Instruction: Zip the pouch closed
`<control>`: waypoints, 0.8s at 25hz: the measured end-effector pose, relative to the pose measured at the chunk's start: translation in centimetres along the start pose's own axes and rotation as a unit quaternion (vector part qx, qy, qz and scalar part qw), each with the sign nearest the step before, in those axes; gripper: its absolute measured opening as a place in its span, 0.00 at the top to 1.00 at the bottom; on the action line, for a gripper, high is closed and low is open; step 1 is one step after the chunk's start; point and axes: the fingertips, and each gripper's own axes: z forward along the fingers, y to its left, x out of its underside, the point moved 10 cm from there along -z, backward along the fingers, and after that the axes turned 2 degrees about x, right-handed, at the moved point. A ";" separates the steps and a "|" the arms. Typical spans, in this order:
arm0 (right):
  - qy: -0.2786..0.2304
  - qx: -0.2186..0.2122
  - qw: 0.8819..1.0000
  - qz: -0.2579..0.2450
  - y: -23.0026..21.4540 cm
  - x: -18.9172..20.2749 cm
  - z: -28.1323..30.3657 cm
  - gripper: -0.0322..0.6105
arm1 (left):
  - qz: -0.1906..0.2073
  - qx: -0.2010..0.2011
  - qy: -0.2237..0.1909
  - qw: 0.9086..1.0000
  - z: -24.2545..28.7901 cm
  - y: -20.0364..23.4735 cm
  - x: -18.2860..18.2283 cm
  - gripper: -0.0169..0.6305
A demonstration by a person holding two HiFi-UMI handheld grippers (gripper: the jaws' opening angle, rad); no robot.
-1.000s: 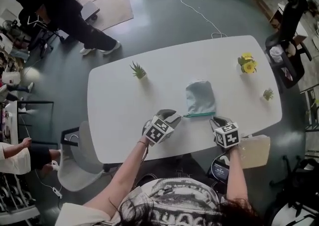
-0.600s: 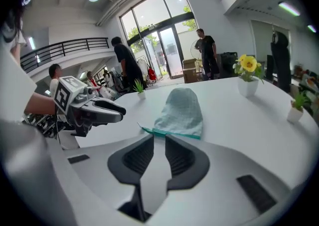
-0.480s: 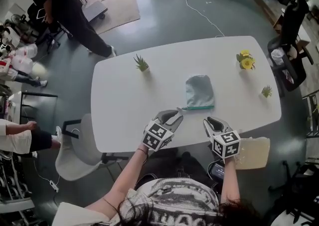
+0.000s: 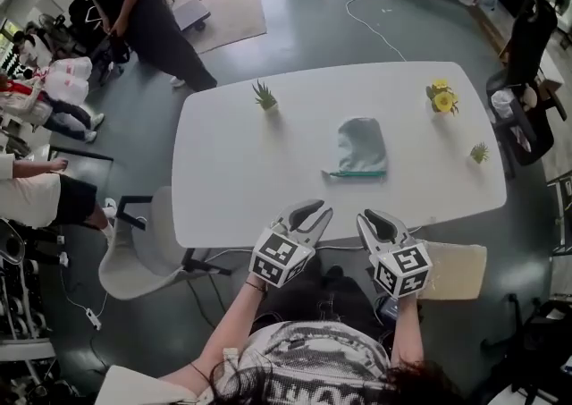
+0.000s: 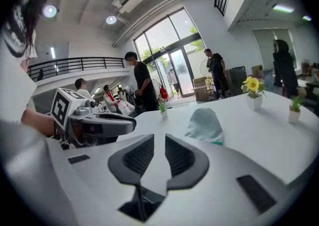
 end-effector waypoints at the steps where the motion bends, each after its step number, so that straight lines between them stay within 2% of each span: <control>1: -0.004 -0.003 1.000 0.000 0.4 0.1 -0.4 0.85 | 0.001 0.000 -0.003 1.000 -0.4 -0.5 0.0 0.84; 8: -0.027 0.000 1.000 0.005 2.8 0.7 -2.5 0.85 | 0.017 0.012 -0.006 1.000 -2.1 -2.8 -0.8 0.84; 14: -0.040 0.015 0.999 -0.002 4.4 0.2 -2.5 0.88 | 0.005 0.021 -0.014 1.000 -3.3 -3.1 -0.9 0.87; 20: -0.054 0.028 0.998 -0.010 7.5 -0.3 -2.0 0.90 | 0.002 0.028 -0.022 0.999 -6.6 -2.4 -0.2 0.90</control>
